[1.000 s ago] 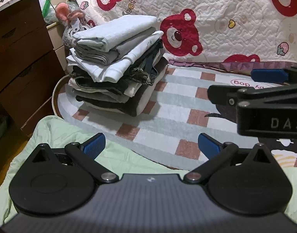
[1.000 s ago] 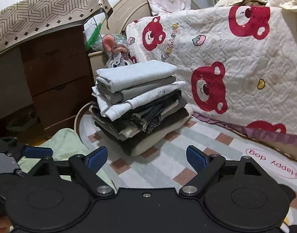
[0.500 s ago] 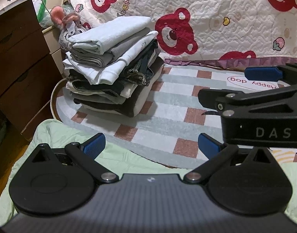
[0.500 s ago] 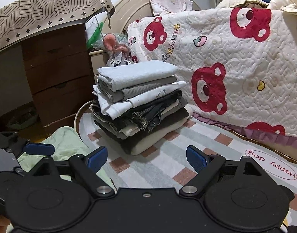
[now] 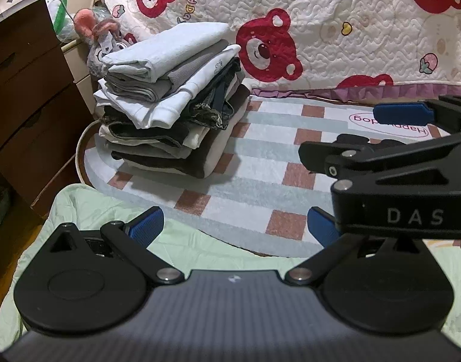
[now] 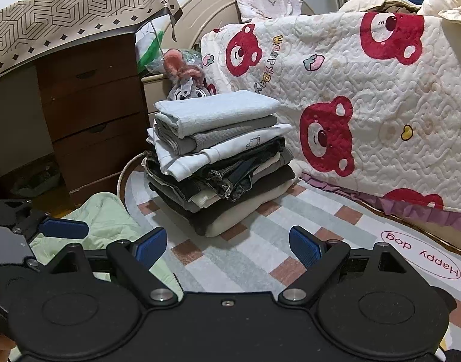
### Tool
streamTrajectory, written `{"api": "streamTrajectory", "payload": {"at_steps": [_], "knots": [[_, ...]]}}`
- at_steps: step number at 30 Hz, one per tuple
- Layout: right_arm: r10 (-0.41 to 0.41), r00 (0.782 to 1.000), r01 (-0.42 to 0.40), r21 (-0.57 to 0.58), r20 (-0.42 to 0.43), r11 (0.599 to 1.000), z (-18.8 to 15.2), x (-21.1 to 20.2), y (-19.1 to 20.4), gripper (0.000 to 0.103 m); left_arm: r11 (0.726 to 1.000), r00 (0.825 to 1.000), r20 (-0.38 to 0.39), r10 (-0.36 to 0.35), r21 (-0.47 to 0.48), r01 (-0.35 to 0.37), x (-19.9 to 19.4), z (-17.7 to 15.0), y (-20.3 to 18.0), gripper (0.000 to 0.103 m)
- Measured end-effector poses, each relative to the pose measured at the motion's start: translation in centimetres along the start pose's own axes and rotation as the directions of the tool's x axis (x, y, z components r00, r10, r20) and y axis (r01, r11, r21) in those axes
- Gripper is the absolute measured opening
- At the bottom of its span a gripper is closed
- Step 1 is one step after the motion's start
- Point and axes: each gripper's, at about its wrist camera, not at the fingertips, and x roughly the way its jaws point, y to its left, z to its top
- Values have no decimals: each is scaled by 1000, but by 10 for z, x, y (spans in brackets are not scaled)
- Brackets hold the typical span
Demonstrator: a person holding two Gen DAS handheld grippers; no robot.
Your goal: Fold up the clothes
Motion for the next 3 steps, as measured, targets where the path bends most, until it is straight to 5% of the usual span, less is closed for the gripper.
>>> {"api": "streamTrajectory", "payload": {"at_steps": [3], "knots": [[-18, 1000, 18, -21, 2, 1000, 0, -1, 2, 91, 1000, 1000, -11, -4, -7, 4, 1, 0, 1, 103]]}}
